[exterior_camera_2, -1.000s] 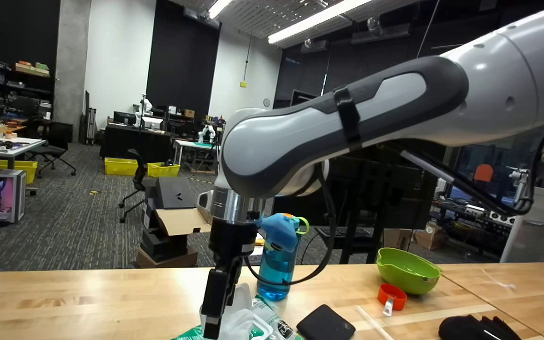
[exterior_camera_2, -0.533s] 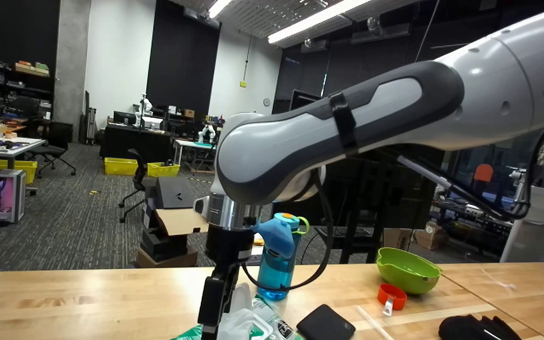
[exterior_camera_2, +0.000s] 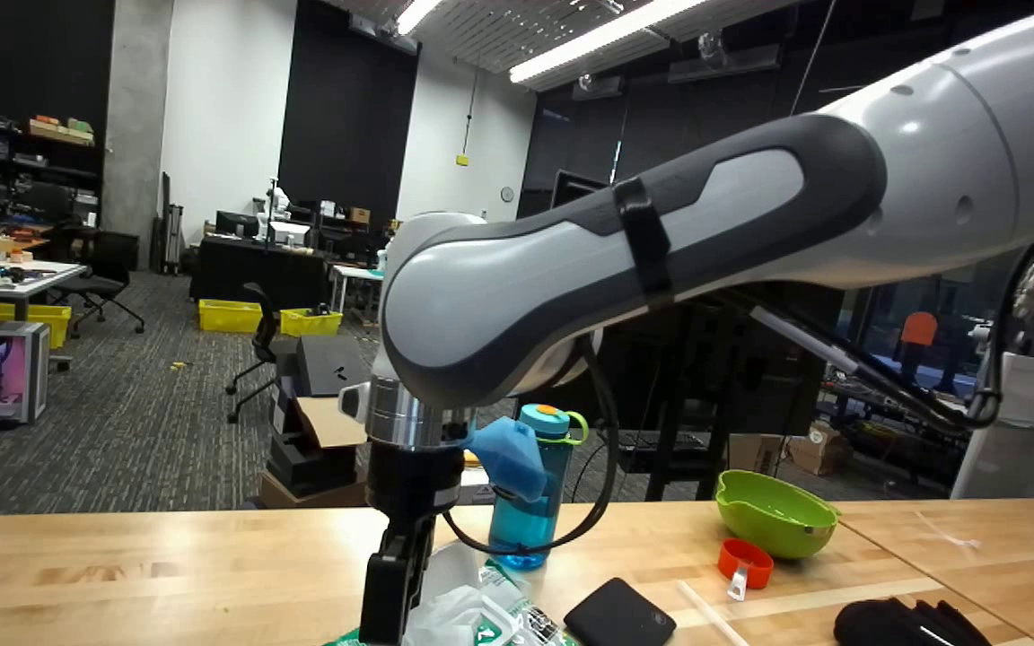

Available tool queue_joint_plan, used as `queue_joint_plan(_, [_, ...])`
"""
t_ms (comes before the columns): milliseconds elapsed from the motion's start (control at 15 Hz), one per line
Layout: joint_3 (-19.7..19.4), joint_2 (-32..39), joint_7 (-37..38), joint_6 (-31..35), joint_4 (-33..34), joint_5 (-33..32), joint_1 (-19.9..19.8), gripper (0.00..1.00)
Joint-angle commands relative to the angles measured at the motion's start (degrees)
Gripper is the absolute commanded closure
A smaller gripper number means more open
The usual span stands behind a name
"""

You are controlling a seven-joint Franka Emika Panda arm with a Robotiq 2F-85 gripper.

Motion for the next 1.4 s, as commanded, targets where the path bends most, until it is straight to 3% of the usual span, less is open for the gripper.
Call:
queue_joint_plan(0, [-0.39,-0.16,0.16,-1.2,0.91,-1.31,0.92,0.48])
queue_joint_plan(67, [-0.39,-0.24,0.21,-1.2,0.8,-1.35,0.92,0.13])
queue_joint_plan(400, [-0.5,-1.05,0.37,-1.49,-0.26,-1.63,0.87,0.0])
queue_joint_plan(1133, [-0.69,-2.34,0.01,-6.23,-2.47,-2.91,0.76,0.0])
queue_joint_plan(1200, [-0.81,-2.5,0.32,-6.6,-2.61,-3.27,0.84,0.25])
queue_joint_plan(1333, [-0.82,-2.64,0.36,-7.2,-2.66,-3.7,0.8,0.3])
